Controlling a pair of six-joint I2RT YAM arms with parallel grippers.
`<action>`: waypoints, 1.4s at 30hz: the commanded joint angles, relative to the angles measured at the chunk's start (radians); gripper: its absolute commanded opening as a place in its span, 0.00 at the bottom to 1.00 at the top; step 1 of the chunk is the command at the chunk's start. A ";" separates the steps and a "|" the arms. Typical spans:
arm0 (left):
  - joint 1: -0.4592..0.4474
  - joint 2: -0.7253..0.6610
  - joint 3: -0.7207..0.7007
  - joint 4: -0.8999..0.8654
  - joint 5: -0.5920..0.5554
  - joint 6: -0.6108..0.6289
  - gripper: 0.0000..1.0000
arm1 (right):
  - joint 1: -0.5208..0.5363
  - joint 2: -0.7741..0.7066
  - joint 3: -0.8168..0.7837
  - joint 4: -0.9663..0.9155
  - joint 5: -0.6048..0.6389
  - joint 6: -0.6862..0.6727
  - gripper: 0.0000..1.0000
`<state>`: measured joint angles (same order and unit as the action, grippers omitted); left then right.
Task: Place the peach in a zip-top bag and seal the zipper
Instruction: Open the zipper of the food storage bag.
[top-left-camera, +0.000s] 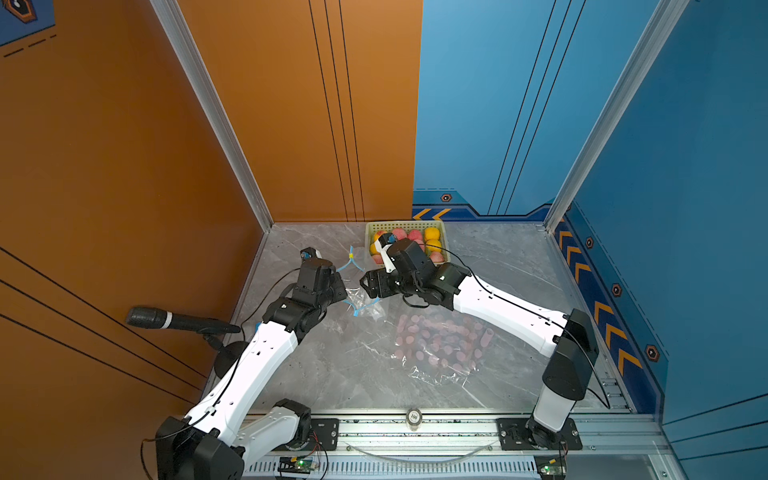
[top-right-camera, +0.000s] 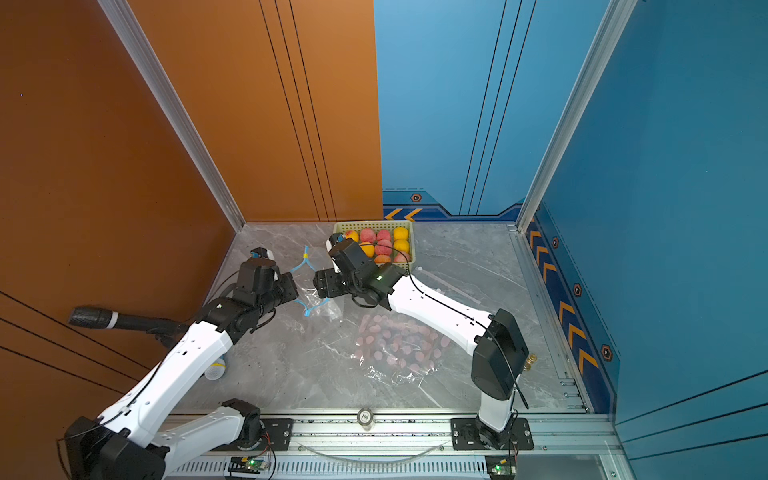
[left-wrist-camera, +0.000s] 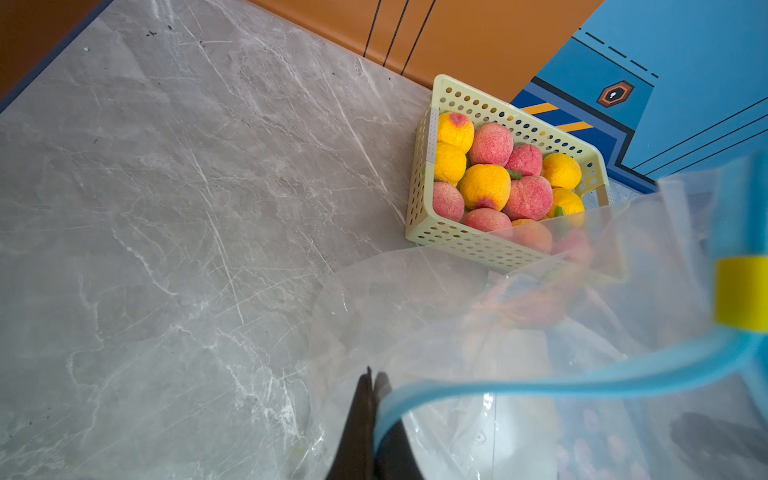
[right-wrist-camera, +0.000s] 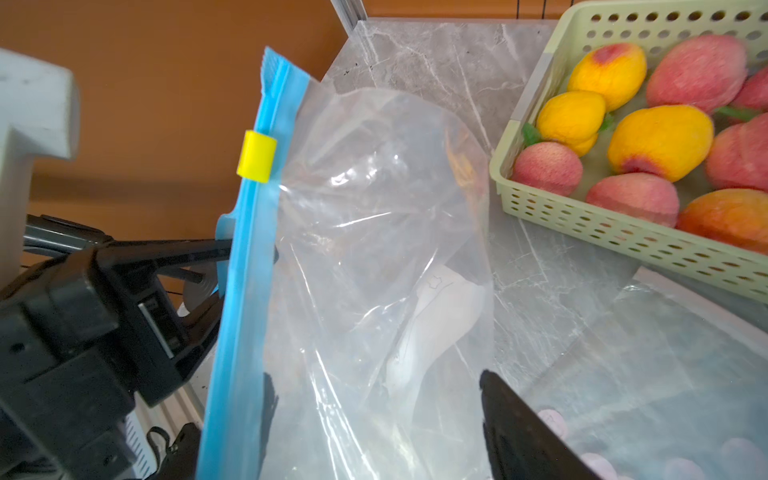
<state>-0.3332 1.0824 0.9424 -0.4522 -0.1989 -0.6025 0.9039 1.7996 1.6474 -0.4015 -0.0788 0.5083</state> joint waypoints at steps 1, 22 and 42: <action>-0.010 0.001 -0.010 0.017 0.004 -0.005 0.00 | -0.015 0.050 0.039 0.055 -0.064 0.004 0.83; -0.001 0.021 -0.021 0.026 -0.015 0.004 0.00 | -0.049 -0.099 -0.092 0.300 -0.214 0.096 0.79; -0.032 -0.021 -0.007 0.013 -0.029 0.010 0.00 | 0.118 0.105 0.261 -0.187 0.053 -0.084 0.22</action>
<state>-0.3481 1.0847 0.9298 -0.4385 -0.2100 -0.6018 1.0134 1.8725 1.8465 -0.4759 -0.0685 0.4698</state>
